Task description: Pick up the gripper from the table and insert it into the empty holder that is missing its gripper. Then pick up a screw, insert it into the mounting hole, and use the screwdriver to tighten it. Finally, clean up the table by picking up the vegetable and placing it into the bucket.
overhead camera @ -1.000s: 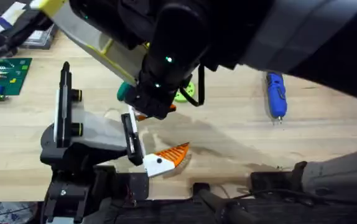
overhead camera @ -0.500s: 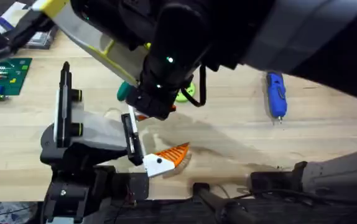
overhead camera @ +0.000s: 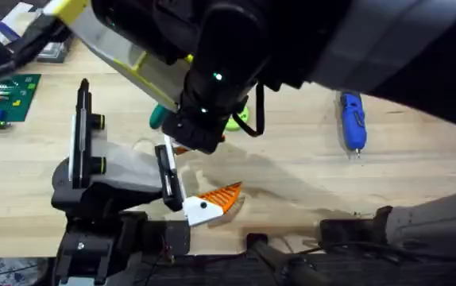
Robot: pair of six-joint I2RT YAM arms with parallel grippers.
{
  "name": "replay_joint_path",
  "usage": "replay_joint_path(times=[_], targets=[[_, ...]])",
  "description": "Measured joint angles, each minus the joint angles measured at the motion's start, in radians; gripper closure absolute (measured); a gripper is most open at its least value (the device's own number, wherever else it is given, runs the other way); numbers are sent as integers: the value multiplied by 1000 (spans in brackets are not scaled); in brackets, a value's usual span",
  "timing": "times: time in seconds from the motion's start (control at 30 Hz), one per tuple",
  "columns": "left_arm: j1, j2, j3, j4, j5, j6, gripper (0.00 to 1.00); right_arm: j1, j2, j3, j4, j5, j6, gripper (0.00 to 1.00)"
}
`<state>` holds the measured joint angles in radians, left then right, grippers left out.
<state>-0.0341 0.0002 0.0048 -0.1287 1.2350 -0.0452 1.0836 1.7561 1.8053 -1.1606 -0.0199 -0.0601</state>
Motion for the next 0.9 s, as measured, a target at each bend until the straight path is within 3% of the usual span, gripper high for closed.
replay_joint_path(times=[0.9], targets=[[0, 0, 0, 0, 0, 0, 14, 0, -1, 84, -56, 0, 0, 993]])
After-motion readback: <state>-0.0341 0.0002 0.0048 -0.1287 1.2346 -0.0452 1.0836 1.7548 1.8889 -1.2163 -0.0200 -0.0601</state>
